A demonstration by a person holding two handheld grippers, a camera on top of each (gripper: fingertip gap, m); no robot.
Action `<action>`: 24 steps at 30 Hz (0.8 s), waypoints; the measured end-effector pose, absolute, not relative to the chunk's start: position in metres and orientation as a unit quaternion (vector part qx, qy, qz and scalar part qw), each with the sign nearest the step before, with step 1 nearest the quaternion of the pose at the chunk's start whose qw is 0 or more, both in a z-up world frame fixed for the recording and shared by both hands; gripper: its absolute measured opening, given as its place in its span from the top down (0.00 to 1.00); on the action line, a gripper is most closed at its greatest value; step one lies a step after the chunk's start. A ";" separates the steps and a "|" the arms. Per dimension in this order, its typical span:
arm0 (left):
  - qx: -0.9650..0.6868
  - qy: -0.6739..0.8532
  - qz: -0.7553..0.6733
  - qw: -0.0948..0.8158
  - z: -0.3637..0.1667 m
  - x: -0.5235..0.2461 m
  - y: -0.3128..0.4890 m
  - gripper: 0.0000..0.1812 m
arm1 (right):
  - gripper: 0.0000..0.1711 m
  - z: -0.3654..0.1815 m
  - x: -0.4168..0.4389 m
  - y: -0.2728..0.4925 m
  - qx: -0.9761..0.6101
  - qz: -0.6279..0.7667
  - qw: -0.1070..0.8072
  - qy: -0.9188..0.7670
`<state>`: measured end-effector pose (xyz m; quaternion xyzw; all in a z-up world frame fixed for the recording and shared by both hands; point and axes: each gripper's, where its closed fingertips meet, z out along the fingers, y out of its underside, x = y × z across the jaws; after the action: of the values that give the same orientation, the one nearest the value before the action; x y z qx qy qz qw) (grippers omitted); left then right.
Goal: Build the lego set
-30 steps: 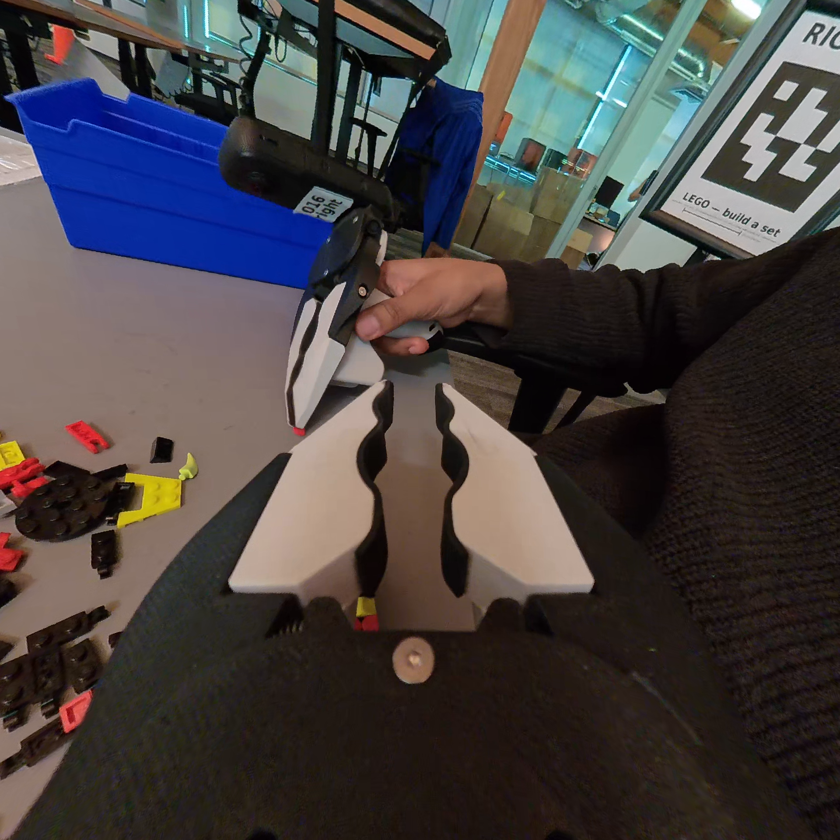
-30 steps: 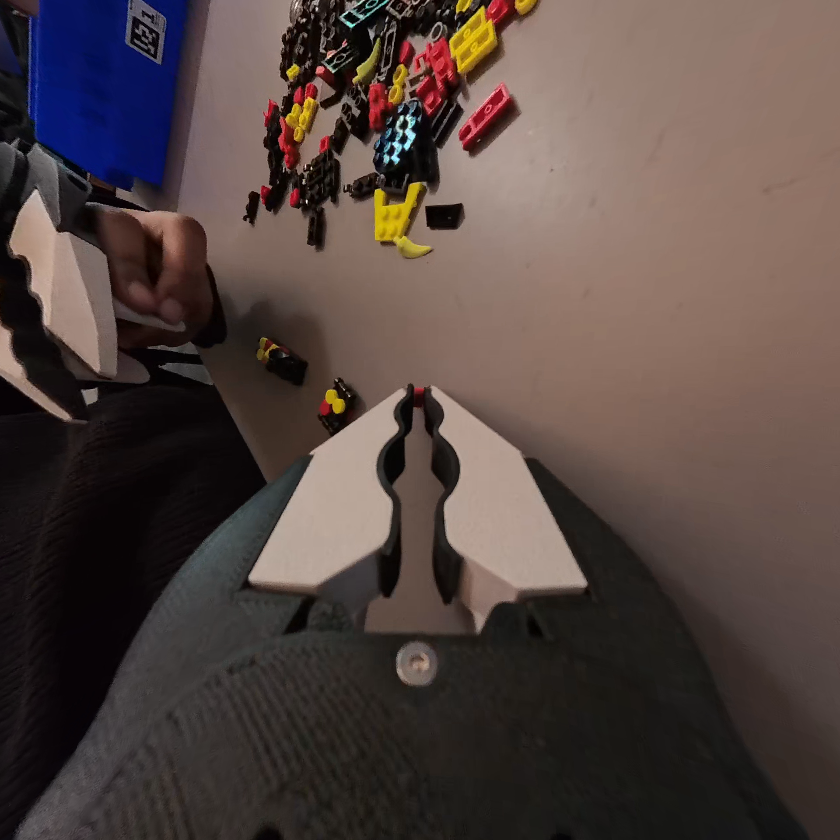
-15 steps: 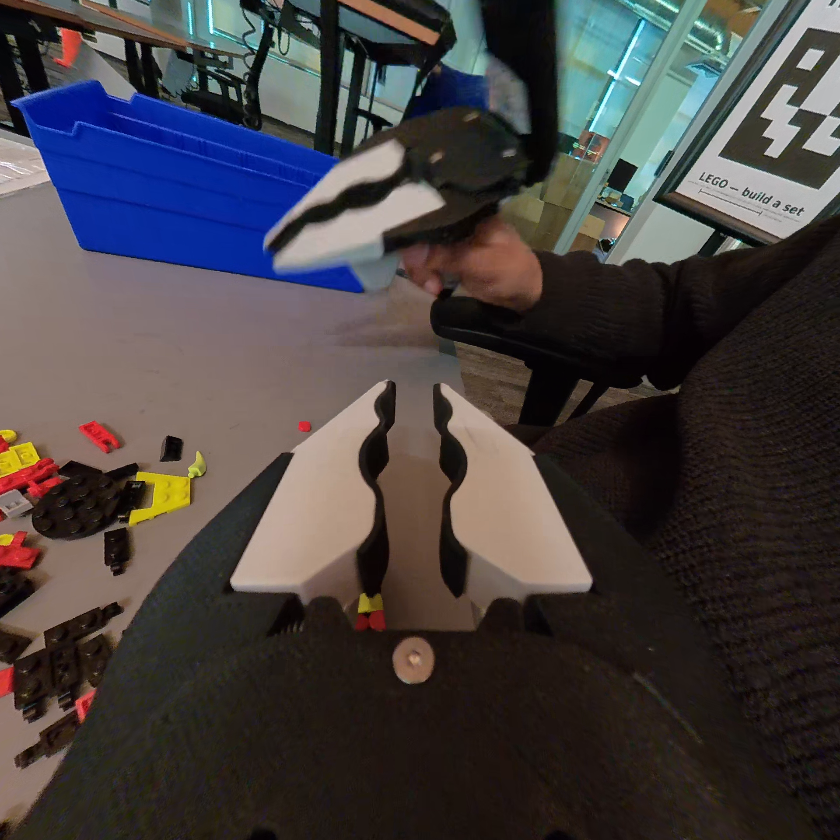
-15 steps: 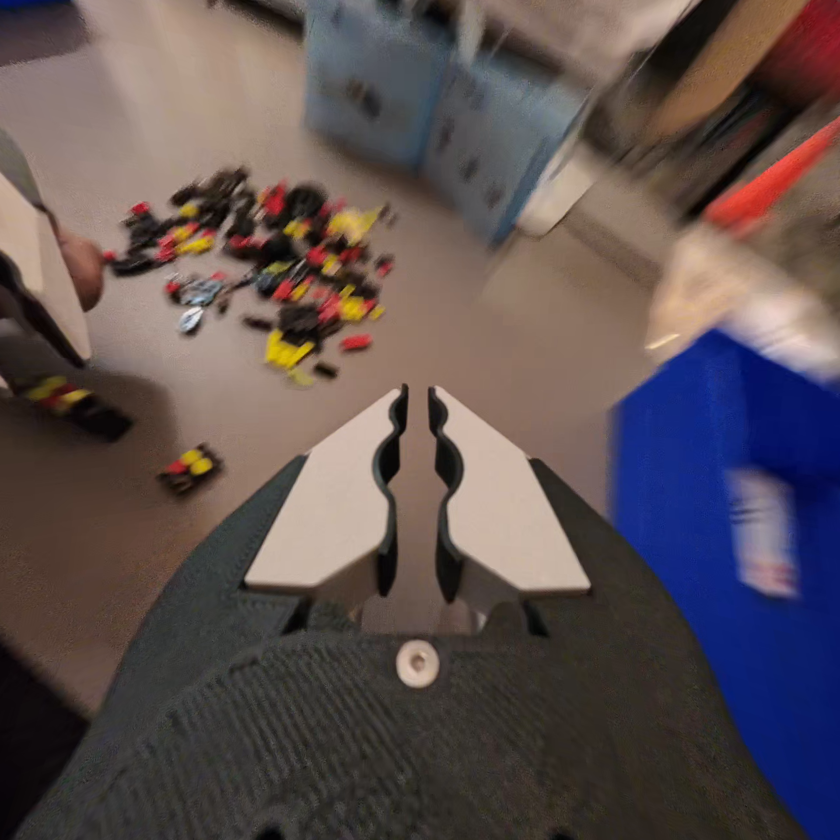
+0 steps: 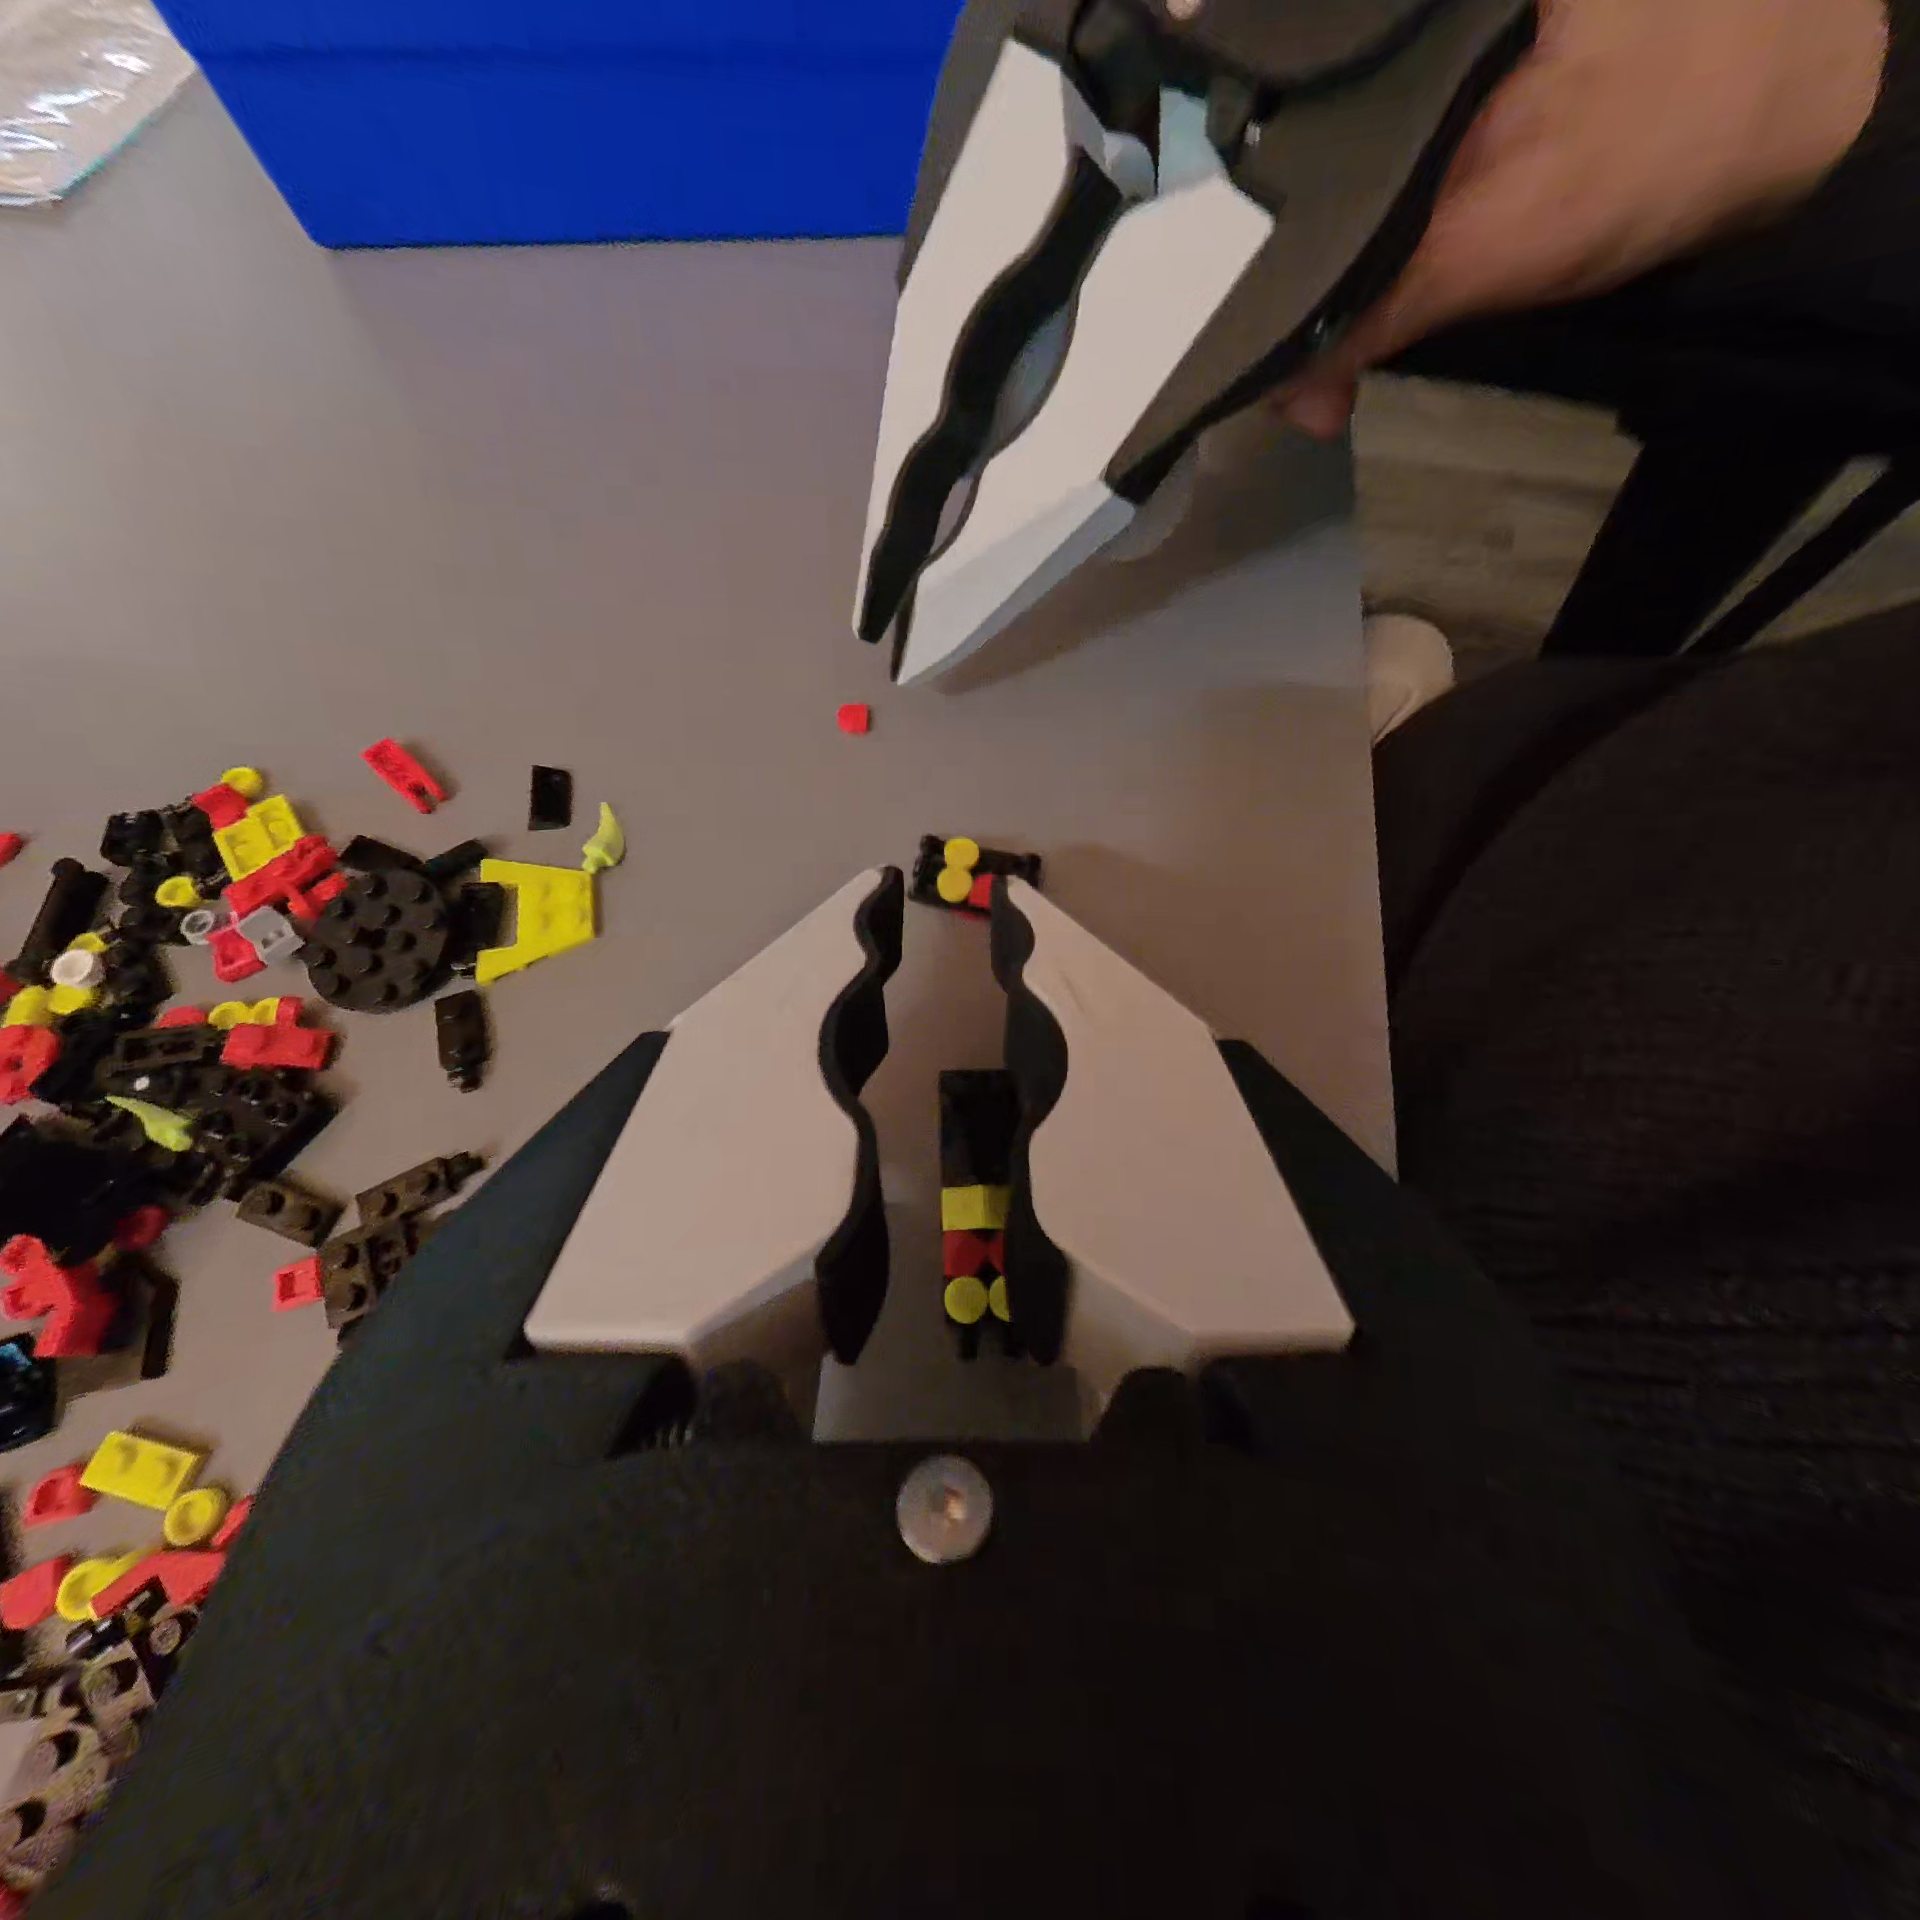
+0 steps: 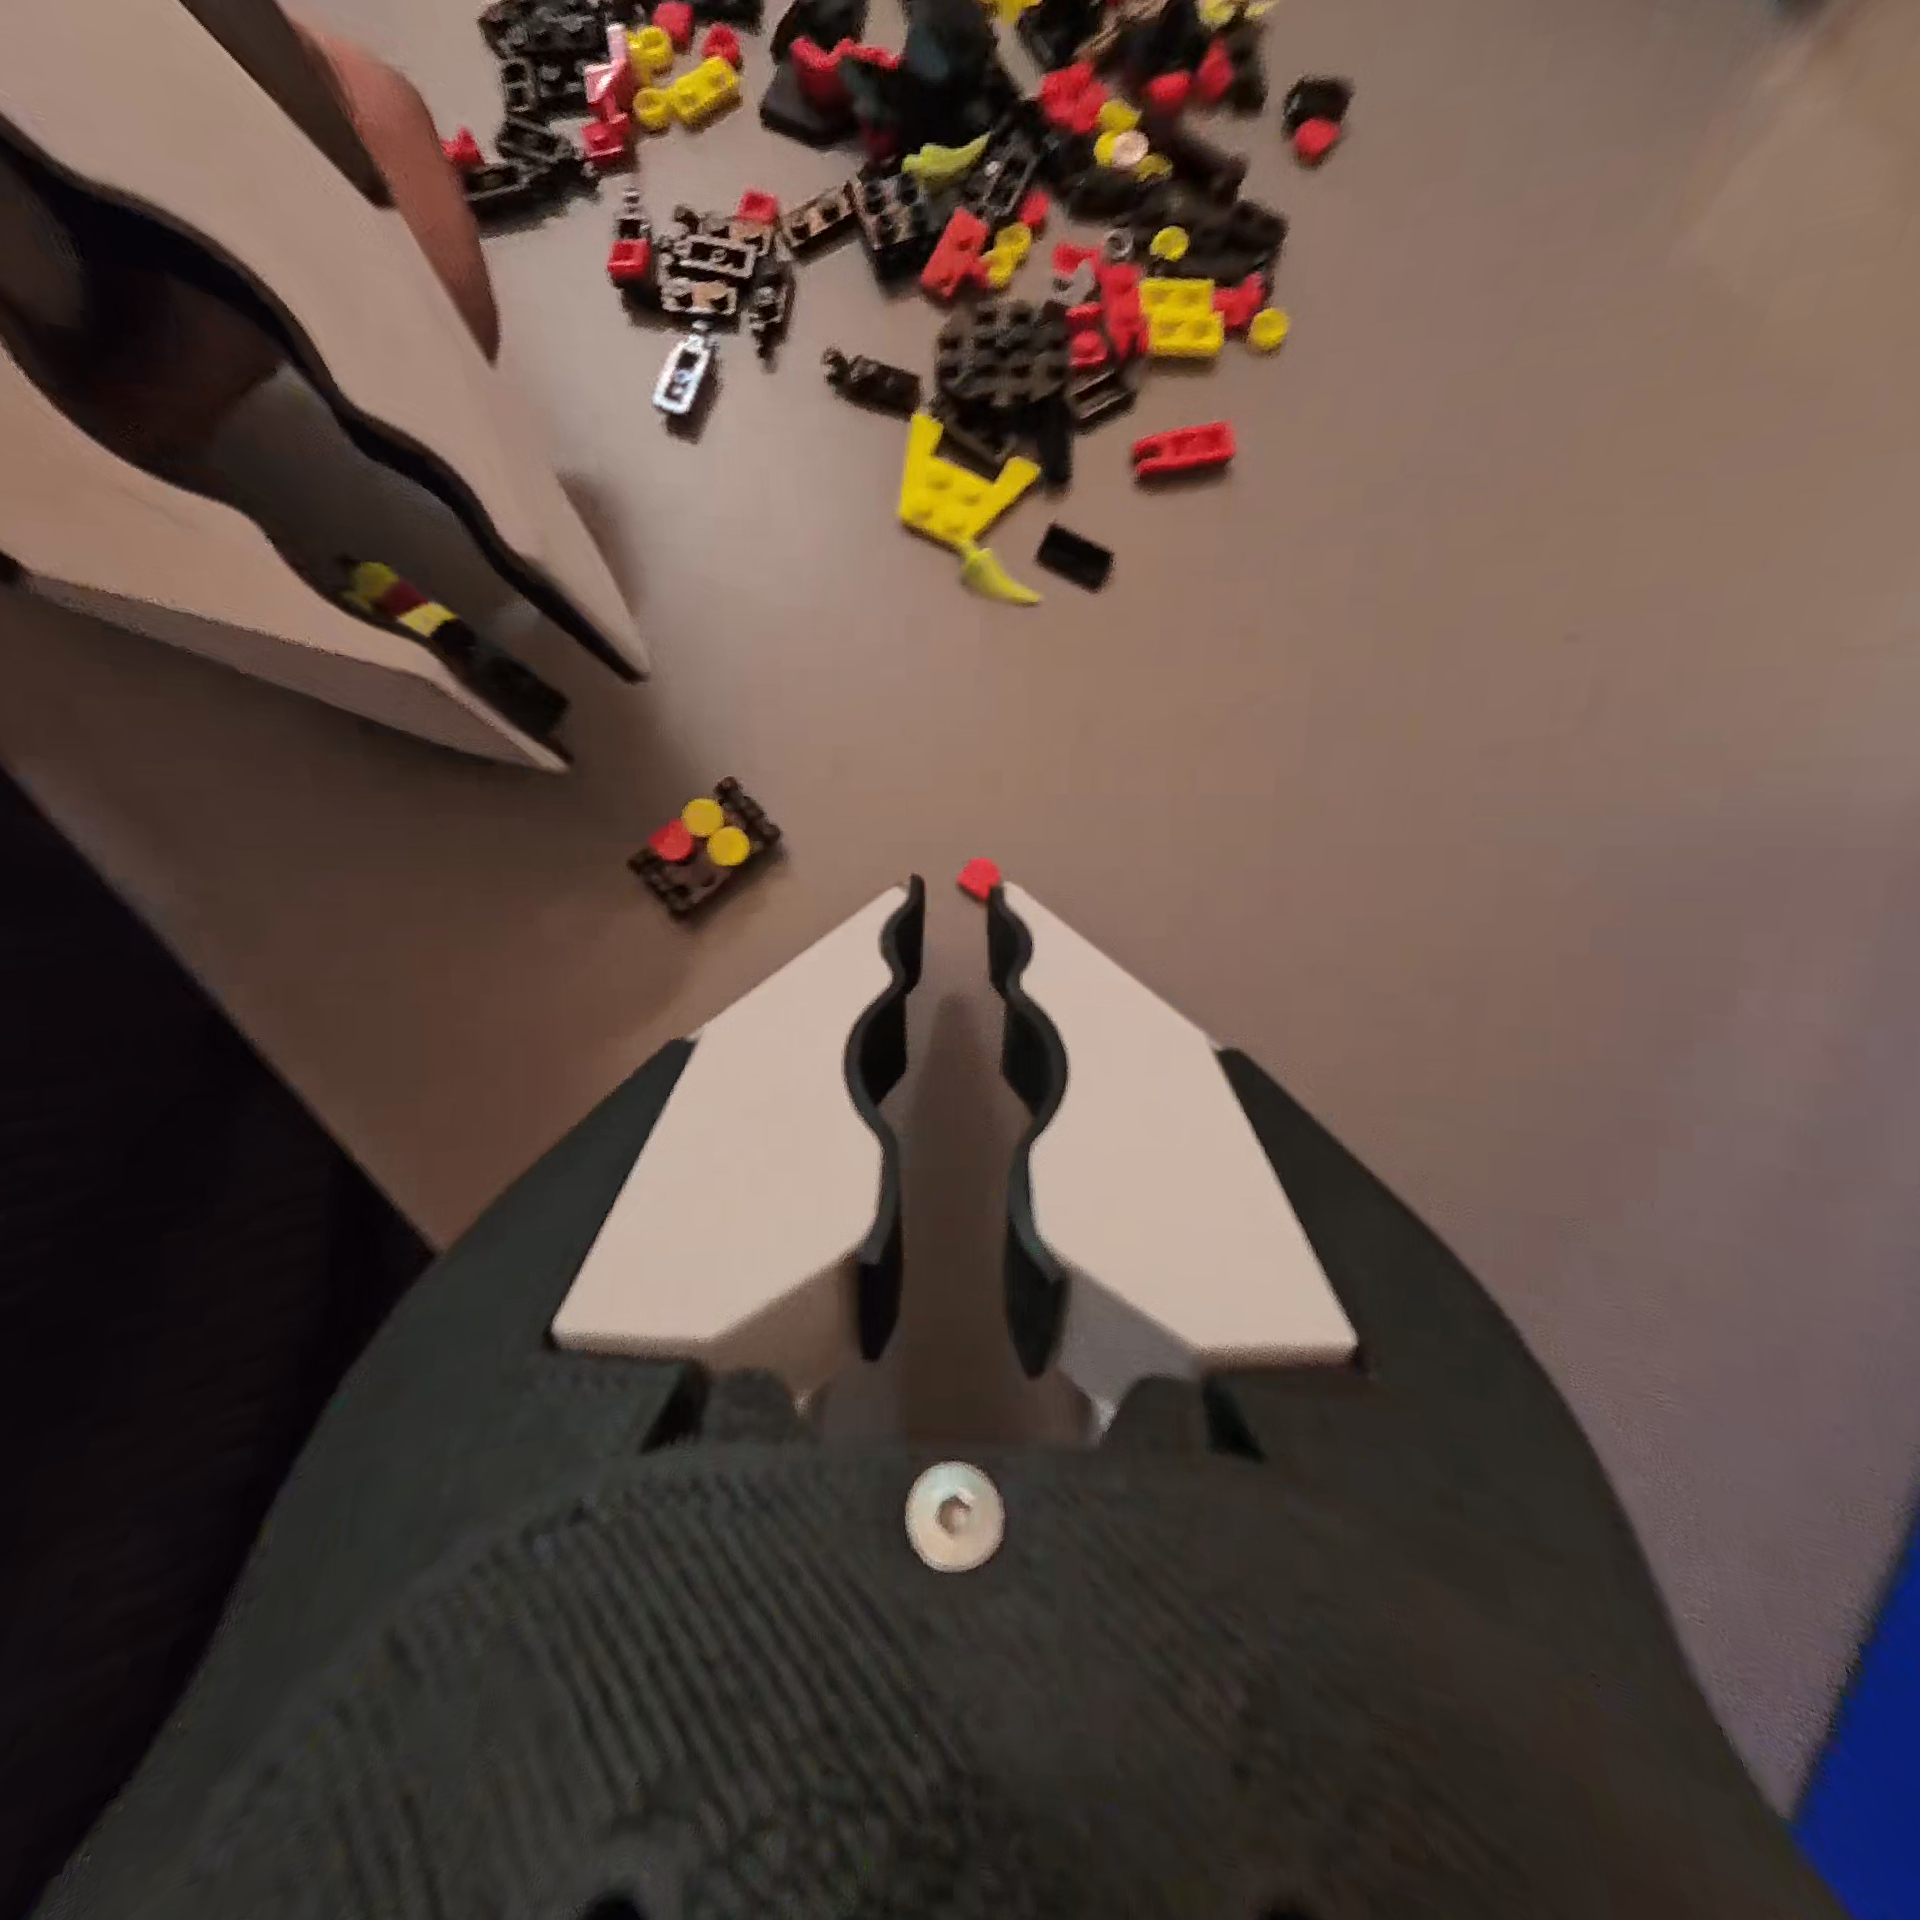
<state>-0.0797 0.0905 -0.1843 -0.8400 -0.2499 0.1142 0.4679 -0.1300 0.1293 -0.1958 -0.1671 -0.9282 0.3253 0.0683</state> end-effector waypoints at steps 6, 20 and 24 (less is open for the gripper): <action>-0.854 -0.236 0.135 0.443 -0.191 -0.078 0.092 0.92 | 0.88 -0.191 -0.107 0.119 -0.153 0.356 -0.016 -0.922; -0.836 -0.272 0.098 0.466 -0.184 -0.081 0.088 0.92 | 0.69 -0.215 -0.079 0.099 0.039 0.322 0.008 -0.946; -0.822 -0.287 0.078 0.486 -0.177 -0.082 0.088 0.90 | 0.82 -0.213 -0.078 0.098 0.053 0.322 0.022 -0.945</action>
<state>-0.0815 0.0881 -0.1774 -0.8220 -0.2866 0.0776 0.4860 -0.0782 0.0981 -0.2129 0.0532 -0.9448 0.3225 0.0220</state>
